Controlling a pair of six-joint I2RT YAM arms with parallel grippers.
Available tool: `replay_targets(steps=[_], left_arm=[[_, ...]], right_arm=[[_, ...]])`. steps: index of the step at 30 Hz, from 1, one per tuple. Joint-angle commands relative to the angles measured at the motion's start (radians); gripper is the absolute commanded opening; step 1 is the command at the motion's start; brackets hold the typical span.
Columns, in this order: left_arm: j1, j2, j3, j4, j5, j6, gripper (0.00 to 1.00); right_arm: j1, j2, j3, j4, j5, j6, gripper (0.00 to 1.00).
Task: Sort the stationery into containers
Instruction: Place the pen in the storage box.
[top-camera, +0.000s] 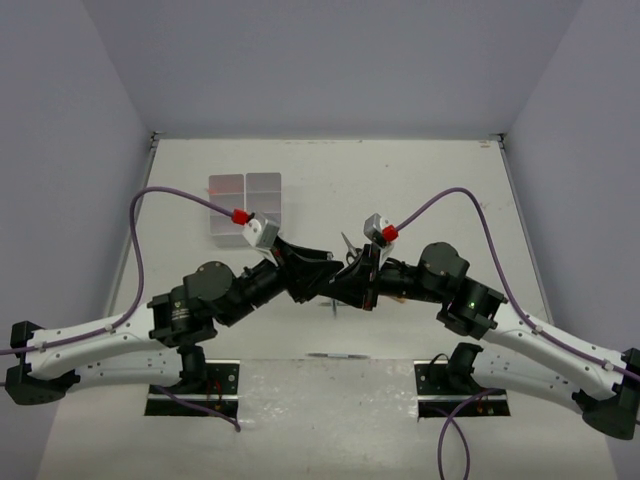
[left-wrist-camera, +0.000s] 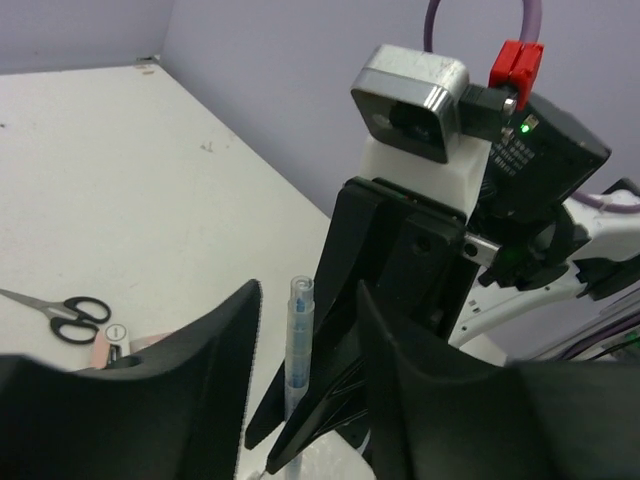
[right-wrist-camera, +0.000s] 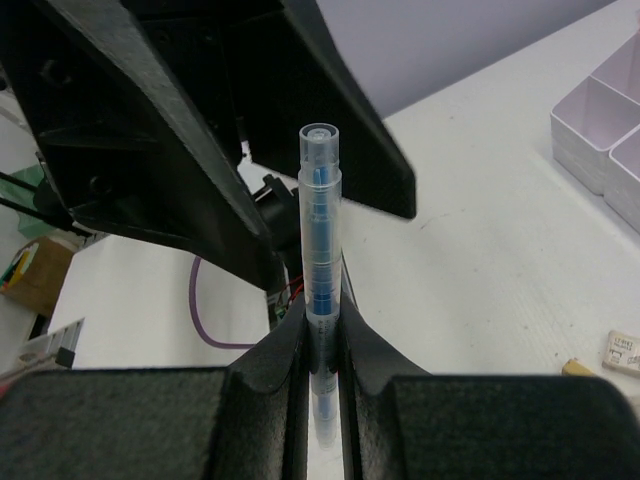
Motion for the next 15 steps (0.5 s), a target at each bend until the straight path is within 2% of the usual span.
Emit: replay_targets(steps=[1,5,6,8,9,10,12,13,14,15], left_arm=[[-0.004,0.014,-0.009,0.012,0.030,0.019,0.36],[-0.004,0.064,0.024,-0.021,0.053,0.019,0.39],[-0.004,0.076,0.029,-0.027,0.056,0.019,0.35],[-0.004,0.084,0.033,-0.032,0.042,0.017,0.12],[-0.004,0.082,0.031,-0.035,0.020,0.011,0.04],[-0.004,0.078,0.031,-0.038,-0.004,0.007,0.00],[-0.004,0.067,0.035,-0.050,-0.076,0.003,0.00],[-0.004,0.063,0.041,-0.077,-0.111,0.002,0.00],[-0.004,0.064,0.047,-0.103,-0.170,0.002,0.00],[-0.003,0.067,0.058,-0.125,-0.229,-0.002,0.00]], right_arm=[[-0.001,-0.015,0.045,0.004,0.010,-0.002,0.00],[-0.003,-0.016,0.050,0.002,0.011,-0.002,0.00],[-0.003,-0.018,0.051,0.001,0.013,-0.002,0.00],[-0.002,-0.021,0.053,-0.001,0.017,-0.004,0.00],[-0.002,-0.021,0.053,-0.006,0.020,-0.005,0.00],[-0.002,-0.021,0.051,-0.009,0.024,-0.006,0.00],[-0.003,-0.023,0.047,-0.018,0.043,-0.010,0.03],[-0.002,-0.025,0.042,-0.028,0.056,-0.012,0.12],[-0.001,-0.027,0.036,-0.039,0.074,-0.013,0.28],[-0.002,-0.032,0.027,-0.047,0.108,-0.010,0.49]])
